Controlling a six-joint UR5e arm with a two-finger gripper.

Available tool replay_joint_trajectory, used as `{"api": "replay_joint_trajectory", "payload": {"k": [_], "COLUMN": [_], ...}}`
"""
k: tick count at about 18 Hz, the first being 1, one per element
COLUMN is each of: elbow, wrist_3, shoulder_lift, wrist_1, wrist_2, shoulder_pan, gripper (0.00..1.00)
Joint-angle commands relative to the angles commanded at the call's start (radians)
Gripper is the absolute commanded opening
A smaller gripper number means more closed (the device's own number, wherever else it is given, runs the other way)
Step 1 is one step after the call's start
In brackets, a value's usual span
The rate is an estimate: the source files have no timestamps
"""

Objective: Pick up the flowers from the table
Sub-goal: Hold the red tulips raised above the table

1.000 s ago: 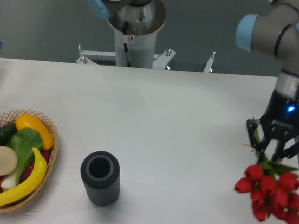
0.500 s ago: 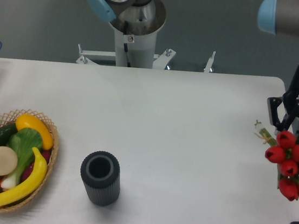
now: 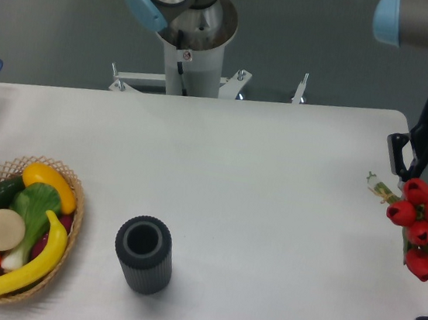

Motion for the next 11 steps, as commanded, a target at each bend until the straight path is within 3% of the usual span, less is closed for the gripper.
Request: {"api": "replay_joint_trajectory", "payload": {"k": [11], "elbow": [-0.005], "wrist_3": [0.000], "shoulder_lift": [0.000], "wrist_1": [0.000], "wrist_2": [0.000], "shoulder_pan": [0.005], "gripper": [0.32]}}
